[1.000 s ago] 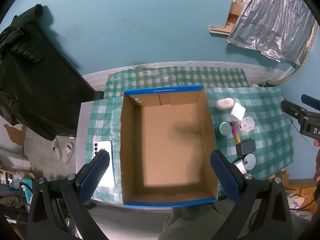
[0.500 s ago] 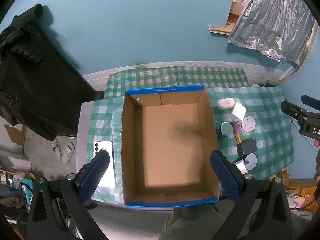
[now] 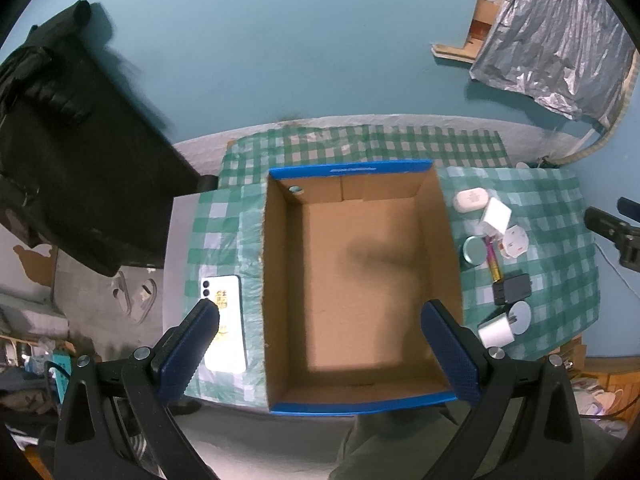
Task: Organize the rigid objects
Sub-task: 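Move the right gripper down toward the dark grey charger, then close the right gripper around the dark grey charger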
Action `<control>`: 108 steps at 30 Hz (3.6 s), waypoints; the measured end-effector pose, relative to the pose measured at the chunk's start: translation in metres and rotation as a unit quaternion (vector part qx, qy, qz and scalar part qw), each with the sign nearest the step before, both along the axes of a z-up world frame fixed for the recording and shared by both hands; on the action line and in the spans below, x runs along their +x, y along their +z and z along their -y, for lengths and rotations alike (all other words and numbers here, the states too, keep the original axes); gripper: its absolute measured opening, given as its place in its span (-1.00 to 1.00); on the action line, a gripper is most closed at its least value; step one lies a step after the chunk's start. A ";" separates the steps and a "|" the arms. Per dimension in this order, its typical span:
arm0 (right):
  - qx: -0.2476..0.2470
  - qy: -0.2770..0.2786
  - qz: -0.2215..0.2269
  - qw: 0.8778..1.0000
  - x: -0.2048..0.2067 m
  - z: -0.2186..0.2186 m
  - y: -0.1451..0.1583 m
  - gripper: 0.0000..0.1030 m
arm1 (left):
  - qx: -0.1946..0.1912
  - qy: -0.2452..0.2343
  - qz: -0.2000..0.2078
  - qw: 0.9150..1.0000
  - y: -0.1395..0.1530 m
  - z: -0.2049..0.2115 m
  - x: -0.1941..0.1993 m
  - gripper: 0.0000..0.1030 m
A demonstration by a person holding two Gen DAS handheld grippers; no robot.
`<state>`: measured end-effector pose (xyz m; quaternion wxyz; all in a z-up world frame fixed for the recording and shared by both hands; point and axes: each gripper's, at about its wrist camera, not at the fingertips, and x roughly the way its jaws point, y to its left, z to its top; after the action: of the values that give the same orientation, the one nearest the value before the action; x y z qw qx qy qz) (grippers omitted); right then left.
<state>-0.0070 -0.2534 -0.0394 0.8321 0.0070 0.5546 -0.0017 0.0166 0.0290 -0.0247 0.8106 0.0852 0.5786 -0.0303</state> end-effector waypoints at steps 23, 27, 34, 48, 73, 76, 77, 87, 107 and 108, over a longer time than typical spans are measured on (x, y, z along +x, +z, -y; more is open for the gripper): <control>0.035 -0.058 -0.099 0.993 0.004 0.036 -0.081 0.98 | 0.032 0.010 -0.070 0.997 -0.074 -0.051 0.005 0.97; 0.043 -0.055 -0.119 0.990 0.008 0.043 -0.104 0.98 | 0.043 0.016 -0.083 0.995 -0.092 -0.061 0.006 0.97; 0.024 -0.021 -0.154 0.988 0.014 0.040 -0.149 0.93 | 0.053 0.027 -0.103 0.993 -0.119 -0.076 0.005 0.97; 0.003 0.023 -0.191 0.981 0.017 0.022 -0.198 0.90 | 0.037 0.050 -0.137 0.989 -0.149 -0.085 -0.001 0.64; 0.003 0.044 -0.211 0.977 0.039 -0.010 -0.243 0.37 | 0.013 0.048 -0.166 0.985 -0.165 -0.079 -0.003 -0.57; 0.008 0.021 -0.212 0.977 0.042 0.004 -0.239 0.36 | 0.008 0.045 -0.170 0.984 -0.166 -0.078 -0.004 -0.67; 0.012 0.008 -0.213 0.977 0.043 0.009 -0.239 0.36 | 0.009 0.042 -0.173 0.984 -0.166 -0.078 -0.005 -0.68; 0.038 -0.097 -0.221 0.970 0.068 0.053 -0.241 0.37 | 0.013 0.041 -0.178 0.983 -0.167 -0.078 -0.009 -0.68; -0.016 0.086 -0.182 0.979 0.131 0.049 -0.223 0.53 | 0.008 0.022 -0.179 0.984 -0.165 -0.070 -0.012 -0.70; -0.025 0.105 -0.180 0.978 0.130 0.047 -0.225 0.53 | 0.008 0.022 -0.179 0.984 -0.165 -0.070 -0.012 -0.72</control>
<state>0.1226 -0.3009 -0.2644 0.7139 -0.0728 0.6929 0.0703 0.0042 0.0988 -0.1896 0.6934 0.0721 0.7166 -0.0225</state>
